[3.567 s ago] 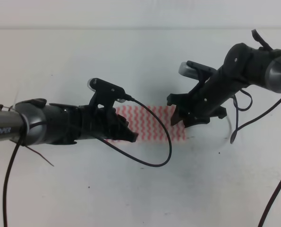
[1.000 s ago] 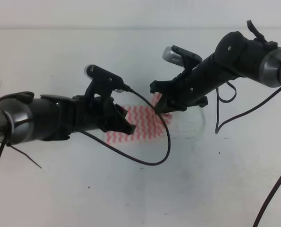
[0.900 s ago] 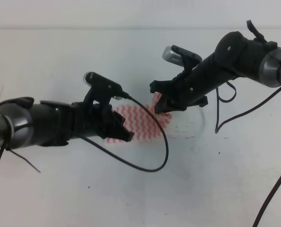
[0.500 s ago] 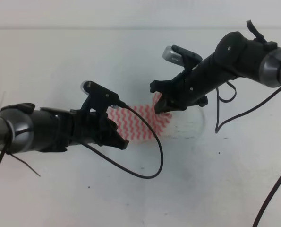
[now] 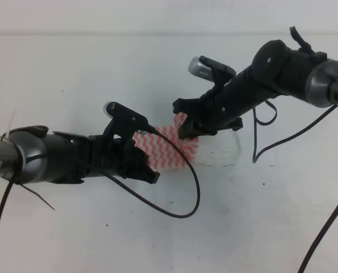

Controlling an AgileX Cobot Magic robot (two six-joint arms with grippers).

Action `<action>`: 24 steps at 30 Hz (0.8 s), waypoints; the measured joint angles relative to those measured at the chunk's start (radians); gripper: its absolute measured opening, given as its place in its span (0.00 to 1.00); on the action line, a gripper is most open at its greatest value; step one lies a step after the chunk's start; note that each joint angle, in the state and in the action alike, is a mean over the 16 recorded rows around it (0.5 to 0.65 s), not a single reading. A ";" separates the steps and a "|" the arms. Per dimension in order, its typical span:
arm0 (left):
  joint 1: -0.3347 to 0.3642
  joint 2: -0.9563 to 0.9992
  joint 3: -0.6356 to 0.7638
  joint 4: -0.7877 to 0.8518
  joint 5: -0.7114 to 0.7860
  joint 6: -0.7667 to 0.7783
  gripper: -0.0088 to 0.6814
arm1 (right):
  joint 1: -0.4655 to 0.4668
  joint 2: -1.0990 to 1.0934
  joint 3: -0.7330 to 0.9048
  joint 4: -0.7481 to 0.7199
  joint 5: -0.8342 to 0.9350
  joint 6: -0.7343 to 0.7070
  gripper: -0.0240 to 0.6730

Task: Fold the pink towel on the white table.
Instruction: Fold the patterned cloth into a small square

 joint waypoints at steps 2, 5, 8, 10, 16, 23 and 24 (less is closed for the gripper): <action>0.000 0.002 0.000 -0.002 0.012 0.000 0.01 | 0.006 0.000 0.000 0.005 -0.003 -0.003 0.02; 0.000 0.004 0.001 -0.007 0.029 0.000 0.01 | 0.013 0.000 0.000 0.011 -0.008 -0.007 0.02; 0.000 0.005 0.001 -0.014 0.043 0.000 0.01 | 0.018 0.001 0.000 0.017 -0.013 -0.011 0.02; 0.000 0.004 0.001 -0.018 0.051 0.001 0.01 | 0.021 0.001 0.000 0.021 -0.017 -0.014 0.02; 0.000 -0.002 0.000 -0.029 0.062 0.005 0.01 | 0.025 0.004 0.000 0.024 -0.026 -0.016 0.02; 0.000 -0.028 0.001 -0.034 0.028 0.012 0.01 | 0.025 0.003 0.000 0.024 -0.032 -0.017 0.01; 0.000 -0.032 0.001 -0.034 0.019 0.013 0.01 | 0.025 0.003 0.000 0.024 -0.033 -0.017 0.01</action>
